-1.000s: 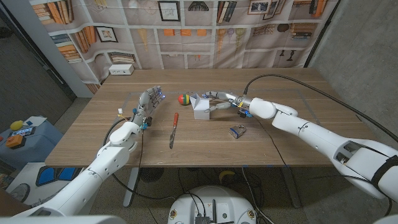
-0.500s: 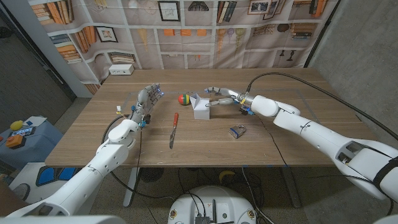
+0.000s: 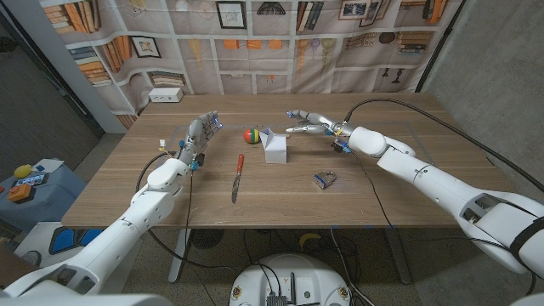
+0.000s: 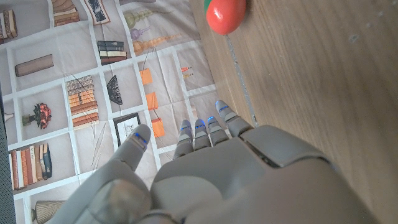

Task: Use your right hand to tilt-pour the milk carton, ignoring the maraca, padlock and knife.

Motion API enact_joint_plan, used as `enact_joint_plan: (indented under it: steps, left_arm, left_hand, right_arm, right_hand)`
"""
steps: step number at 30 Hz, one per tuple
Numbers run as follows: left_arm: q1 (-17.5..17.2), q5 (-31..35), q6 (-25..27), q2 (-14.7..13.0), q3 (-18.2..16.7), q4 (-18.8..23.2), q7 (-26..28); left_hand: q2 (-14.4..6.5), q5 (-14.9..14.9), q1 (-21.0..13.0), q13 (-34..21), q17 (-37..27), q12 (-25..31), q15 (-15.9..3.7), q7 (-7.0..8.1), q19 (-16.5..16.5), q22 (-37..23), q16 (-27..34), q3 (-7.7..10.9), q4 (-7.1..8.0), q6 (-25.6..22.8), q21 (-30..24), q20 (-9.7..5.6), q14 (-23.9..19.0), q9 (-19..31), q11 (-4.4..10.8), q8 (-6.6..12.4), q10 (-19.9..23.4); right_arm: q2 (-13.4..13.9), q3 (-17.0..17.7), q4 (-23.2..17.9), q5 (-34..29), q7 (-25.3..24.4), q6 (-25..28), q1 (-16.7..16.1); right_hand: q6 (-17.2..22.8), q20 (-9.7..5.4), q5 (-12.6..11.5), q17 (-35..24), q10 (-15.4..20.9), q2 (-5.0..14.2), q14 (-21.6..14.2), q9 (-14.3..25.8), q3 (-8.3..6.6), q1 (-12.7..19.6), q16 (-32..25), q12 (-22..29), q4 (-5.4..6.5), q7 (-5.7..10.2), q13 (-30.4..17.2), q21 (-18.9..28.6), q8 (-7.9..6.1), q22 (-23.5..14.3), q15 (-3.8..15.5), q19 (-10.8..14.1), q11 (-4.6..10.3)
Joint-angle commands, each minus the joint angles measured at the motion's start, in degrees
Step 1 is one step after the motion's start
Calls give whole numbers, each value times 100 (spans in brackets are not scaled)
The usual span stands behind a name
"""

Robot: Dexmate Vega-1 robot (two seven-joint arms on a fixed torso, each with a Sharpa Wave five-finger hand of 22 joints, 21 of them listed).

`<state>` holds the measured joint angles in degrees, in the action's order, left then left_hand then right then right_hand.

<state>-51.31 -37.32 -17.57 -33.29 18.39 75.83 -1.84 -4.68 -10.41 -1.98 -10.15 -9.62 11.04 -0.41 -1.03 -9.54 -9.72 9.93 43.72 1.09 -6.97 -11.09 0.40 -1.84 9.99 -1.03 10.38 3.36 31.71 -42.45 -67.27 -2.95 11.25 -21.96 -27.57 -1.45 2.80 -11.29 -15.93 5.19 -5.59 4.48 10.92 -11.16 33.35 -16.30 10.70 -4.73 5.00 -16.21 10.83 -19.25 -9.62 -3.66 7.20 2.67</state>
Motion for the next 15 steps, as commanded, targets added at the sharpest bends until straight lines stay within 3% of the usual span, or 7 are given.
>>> enact_joint_plan:
  steps: [1,15]
  left_arm:
    - [129,91,-132,133,33,-219,120]
    - [83,178,-116,200,10,-126,457]
  left_hand:
    - [-531,12,-71,-13,0,4,-15,30,-5,-26,18,11,-26,-22,-11,-7,10,22,5,10,-14]
    - [-549,14,-109,-13,3,23,-23,-17,-27,-25,34,11,-58,-108,-18,-9,-30,22,22,40,38]
  right_arm:
    - [-47,349,193,794,88,10,-102]
    - [234,687,-132,1321,1,462,-405]
  right_hand:
    - [54,-32,-62,2,18,1,-33,-8,35,-123,0,49,20,-23,27,45,45,-6,91,79,13]
    - [14,-160,-74,41,23,56,-63,-21,84,-321,27,63,88,-118,115,51,157,-3,132,175,-17]
